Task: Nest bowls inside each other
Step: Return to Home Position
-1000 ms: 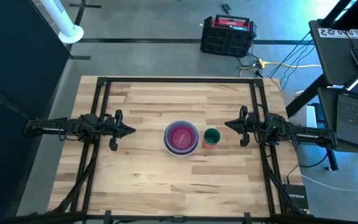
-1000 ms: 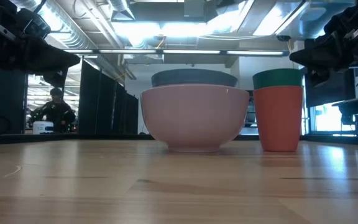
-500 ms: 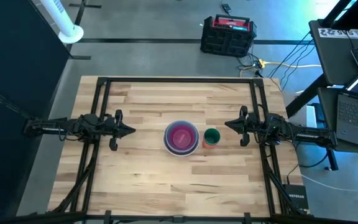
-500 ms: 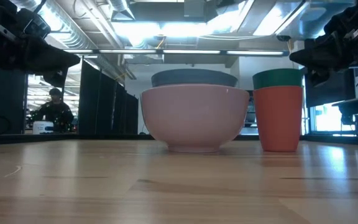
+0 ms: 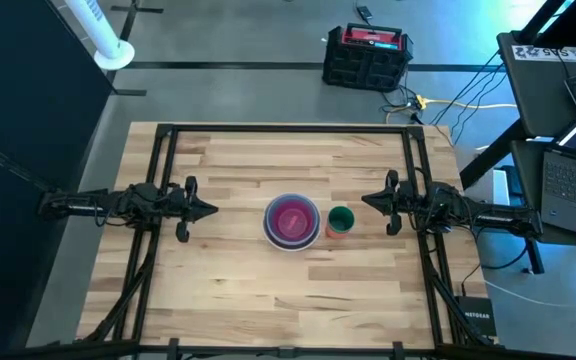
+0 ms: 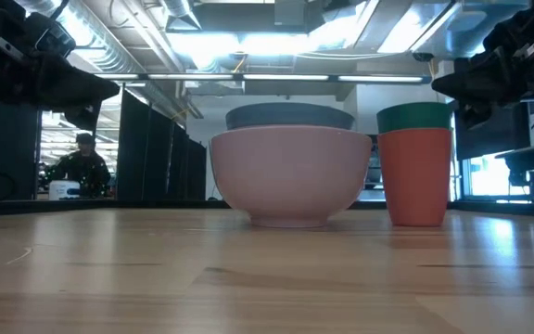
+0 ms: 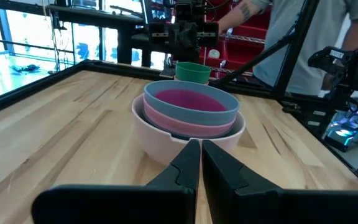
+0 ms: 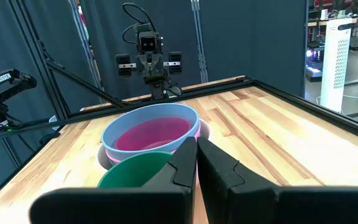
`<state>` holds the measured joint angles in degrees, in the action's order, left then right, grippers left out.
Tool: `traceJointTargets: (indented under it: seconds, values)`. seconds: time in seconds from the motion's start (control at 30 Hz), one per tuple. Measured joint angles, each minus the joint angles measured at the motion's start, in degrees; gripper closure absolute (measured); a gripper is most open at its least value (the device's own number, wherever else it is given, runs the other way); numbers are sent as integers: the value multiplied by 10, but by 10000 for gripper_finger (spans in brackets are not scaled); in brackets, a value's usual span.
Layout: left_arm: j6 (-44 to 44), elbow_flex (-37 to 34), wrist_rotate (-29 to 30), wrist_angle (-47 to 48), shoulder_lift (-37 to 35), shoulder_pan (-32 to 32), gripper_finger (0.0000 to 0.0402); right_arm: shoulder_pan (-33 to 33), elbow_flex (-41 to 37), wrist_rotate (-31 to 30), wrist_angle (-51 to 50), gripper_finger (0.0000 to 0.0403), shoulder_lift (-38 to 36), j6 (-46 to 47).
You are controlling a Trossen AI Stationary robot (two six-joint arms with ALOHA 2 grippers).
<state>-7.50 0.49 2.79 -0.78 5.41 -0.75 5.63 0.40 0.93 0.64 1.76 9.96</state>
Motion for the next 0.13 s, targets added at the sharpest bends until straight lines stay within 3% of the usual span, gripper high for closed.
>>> traceJointTargets:
  seconds: [0.13]
  values:
    - [0, 0, 0, 0, 0, 0, 402, 0, 0, 0, 0, 403, 0, 0]
